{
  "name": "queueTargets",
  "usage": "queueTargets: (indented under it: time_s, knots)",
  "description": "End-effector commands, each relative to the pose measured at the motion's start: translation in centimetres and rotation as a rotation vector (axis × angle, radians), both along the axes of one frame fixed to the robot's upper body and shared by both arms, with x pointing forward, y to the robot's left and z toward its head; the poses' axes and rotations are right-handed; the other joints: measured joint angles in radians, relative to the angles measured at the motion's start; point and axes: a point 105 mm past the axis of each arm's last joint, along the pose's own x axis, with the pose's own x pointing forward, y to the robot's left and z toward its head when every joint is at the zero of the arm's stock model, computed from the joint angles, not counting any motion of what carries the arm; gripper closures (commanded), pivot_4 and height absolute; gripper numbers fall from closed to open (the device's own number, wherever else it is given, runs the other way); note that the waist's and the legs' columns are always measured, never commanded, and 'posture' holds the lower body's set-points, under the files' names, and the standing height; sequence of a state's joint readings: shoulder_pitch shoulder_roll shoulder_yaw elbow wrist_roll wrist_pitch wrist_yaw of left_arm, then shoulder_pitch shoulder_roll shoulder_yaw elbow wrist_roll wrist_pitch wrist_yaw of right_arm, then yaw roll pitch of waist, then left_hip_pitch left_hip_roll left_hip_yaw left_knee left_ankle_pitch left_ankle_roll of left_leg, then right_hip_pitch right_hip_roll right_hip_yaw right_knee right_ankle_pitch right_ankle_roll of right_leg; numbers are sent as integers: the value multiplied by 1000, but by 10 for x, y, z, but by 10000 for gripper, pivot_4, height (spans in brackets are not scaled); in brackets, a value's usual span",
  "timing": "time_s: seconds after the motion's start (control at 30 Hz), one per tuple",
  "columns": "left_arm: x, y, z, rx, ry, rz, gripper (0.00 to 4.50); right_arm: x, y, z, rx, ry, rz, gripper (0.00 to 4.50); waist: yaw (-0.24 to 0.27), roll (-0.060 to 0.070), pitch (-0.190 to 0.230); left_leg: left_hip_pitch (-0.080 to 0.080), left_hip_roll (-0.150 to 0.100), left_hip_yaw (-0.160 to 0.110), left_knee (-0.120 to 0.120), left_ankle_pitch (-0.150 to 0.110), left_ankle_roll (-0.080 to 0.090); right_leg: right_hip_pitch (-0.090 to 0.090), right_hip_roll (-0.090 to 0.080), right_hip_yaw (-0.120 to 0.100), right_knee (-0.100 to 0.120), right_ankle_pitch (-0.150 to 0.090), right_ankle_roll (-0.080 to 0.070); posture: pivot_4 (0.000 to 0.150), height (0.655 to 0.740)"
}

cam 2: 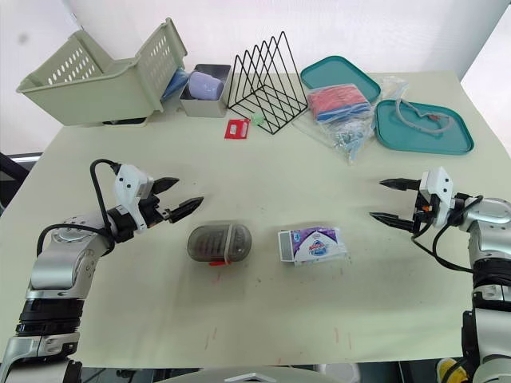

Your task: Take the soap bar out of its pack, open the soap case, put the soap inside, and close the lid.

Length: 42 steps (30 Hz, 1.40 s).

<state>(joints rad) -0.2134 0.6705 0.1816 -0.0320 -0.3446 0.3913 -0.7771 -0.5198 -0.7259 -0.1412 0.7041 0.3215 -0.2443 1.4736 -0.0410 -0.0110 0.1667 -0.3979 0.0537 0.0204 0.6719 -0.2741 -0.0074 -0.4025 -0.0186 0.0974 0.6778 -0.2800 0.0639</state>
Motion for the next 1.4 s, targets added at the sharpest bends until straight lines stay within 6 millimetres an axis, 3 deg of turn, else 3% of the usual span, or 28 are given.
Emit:
queueTargets:
  time_s: [0.03,0.5,0.7,0.87,1.1,1.4]
  knots:
    - [1,-6,17,10,-72,-29,0,3,0,12,-5,-45,7,628,0,0,0,0,0,0,0,0,0,0,0,0,0,0,0,1500,7400]
    - [5,-8,27,-27,-95,-68,0,8,-6,17,-22,-28,18,628,0,0,0,0,0,0,0,0,0,0,0,0,0,0,0,1500,7400]
    - [-2,-11,40,-78,-120,-154,0,7,2,35,-52,-46,110,628,-1,0,0,0,0,0,0,0,0,0,0,0,0,0,0,1500,7400]
    - [-29,-23,45,-54,-143,-339,0,-15,23,38,-205,-24,293,628,-1,0,0,0,0,0,0,0,0,0,0,0,0,0,0,1500,7400]
    - [-70,-31,25,66,-121,-531,0,-51,49,31,-344,67,494,628,0,1,0,0,1,0,0,0,0,0,0,-1,0,0,0,1500,7400]
    - [-89,-42,13,96,-121,-590,0,-53,63,20,-378,-9,515,628,4,0,0,0,1,0,1,0,0,0,0,-1,0,0,0,1500,7400]
